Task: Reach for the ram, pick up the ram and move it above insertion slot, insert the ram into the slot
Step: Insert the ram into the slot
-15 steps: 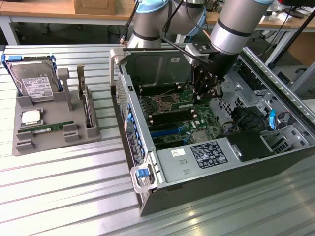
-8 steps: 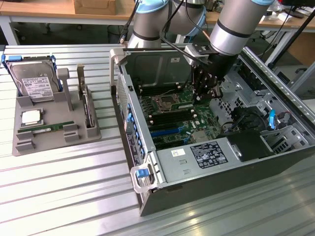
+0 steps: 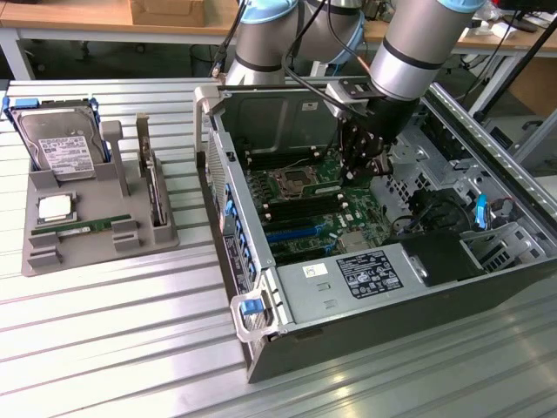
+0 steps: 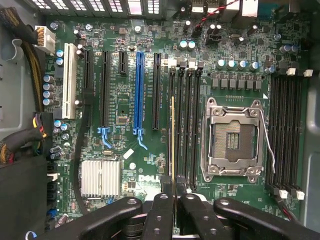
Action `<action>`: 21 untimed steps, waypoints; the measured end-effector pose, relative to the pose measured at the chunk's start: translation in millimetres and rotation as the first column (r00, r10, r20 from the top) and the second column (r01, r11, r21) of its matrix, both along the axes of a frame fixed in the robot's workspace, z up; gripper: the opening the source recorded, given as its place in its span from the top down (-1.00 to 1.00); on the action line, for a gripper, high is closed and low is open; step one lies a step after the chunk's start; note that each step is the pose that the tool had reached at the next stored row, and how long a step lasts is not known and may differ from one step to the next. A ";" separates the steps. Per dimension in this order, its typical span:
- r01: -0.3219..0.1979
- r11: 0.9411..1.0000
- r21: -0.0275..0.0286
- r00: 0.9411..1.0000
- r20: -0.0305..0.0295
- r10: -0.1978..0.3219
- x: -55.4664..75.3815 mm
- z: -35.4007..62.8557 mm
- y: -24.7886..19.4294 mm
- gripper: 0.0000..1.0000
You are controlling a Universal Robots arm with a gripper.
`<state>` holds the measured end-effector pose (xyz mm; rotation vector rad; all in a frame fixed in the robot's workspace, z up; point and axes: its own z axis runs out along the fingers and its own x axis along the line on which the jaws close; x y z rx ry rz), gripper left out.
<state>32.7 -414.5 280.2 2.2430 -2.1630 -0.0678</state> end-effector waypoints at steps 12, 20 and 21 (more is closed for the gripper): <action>0.000 1.000 0.000 1.000 0.000 0.000 0.0 -4.5 0.0 0.76; 0.000 1.000 0.000 1.000 0.000 0.000 0.0 -7.1 0.0 0.76; 0.000 1.000 0.000 1.000 0.000 0.000 0.0 -7.3 0.0 0.76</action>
